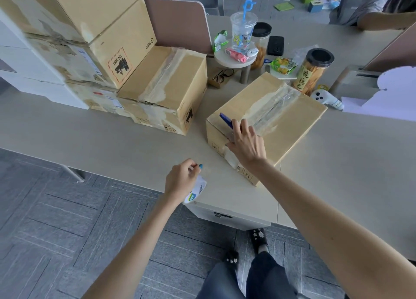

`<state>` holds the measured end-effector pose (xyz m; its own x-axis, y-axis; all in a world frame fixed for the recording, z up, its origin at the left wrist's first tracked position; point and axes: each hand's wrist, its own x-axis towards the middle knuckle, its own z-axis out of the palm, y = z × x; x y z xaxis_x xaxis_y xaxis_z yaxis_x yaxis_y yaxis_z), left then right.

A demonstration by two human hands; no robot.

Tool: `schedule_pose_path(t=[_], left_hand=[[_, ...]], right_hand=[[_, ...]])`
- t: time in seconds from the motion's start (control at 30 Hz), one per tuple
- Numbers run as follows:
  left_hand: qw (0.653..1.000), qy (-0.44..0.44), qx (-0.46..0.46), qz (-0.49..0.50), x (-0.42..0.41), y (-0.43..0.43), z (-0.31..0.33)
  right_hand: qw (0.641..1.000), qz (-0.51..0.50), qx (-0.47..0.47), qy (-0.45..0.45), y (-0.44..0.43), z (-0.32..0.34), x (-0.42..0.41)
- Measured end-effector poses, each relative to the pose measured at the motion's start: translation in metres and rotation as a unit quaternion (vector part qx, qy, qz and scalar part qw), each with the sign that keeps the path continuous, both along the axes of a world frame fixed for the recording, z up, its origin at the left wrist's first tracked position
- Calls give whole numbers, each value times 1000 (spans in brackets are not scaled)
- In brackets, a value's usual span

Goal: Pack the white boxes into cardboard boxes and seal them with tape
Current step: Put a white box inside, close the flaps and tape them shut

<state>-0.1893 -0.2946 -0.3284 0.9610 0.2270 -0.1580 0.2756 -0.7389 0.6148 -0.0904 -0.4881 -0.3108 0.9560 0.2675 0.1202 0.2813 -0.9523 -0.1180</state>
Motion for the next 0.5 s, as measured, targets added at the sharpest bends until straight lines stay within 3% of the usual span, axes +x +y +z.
schedule_pose_path(t=[0.17, 0.3, 0.33, 0.4, 0.47, 0.5], left_hand=[[1000, 0, -16, 10, -1, 3, -1], [999, -3, -28, 18, -3, 7, 4], [999, -6, -27, 17, -3, 8, 7], [1000, -16, -21, 14, -4, 7, 13], [999, -34, -16, 7, -4, 4, 22], [999, -40, -16, 3, -4, 2, 28]], right_hand=[[986, 17, -141, -84, 3, -17, -2], [976, 39, -201, -74, 4, -21, -5], [984, 42, -157, -73, 2, -18, -3], [998, 18, 31, -41, -2, -4, -5], [974, -37, 219, 51, -4, 9, -15], [945, -65, 299, 118, -4, 13, -21]])
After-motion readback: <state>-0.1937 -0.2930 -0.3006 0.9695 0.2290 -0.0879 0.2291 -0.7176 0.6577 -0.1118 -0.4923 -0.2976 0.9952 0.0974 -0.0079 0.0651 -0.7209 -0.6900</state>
